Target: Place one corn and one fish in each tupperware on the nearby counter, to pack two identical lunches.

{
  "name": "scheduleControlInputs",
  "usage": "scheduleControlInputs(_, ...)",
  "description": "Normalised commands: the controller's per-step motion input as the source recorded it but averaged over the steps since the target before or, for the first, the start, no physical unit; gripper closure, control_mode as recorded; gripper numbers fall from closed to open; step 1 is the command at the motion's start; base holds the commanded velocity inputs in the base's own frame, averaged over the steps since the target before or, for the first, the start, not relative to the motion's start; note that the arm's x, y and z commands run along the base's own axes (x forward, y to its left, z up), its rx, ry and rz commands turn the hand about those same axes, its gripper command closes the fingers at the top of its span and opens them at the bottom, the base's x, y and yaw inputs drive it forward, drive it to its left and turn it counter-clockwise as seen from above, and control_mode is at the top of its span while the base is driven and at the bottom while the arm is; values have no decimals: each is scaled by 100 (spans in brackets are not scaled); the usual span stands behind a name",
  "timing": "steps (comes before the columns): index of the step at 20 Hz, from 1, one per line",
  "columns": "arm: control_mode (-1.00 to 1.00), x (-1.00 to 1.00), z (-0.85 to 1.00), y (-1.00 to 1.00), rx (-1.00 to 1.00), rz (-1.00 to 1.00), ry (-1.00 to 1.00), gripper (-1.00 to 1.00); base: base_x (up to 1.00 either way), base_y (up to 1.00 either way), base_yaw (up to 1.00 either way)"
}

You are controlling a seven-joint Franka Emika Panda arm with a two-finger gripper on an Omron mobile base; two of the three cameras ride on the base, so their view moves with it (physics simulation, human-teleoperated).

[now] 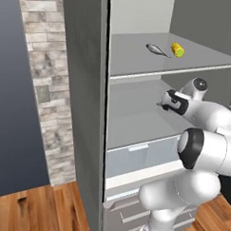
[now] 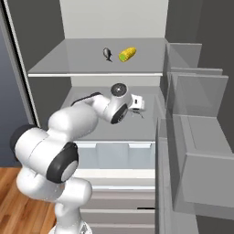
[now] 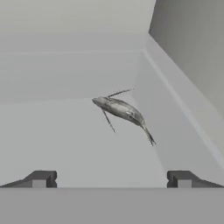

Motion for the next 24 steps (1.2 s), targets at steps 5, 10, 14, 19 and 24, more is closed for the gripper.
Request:
scheduleControlInputs(5,-100,47,-23,0,-2,15,0,-100,0,0,0)
scheduleControlInputs(10,-100,74,-12,-11,0,1,1,-100,0,0,0)
scheduleControlInputs(14,-100,71,-38,-9,-3,0,9,-100,0,0,0)
scheduleControlInputs(19,-100,73,-47,-7,-8,0,4,-100,0,0,0)
scheduleControlInputs(24,-100,66,-33,-13,-1,0,-1,100,0,0,0)
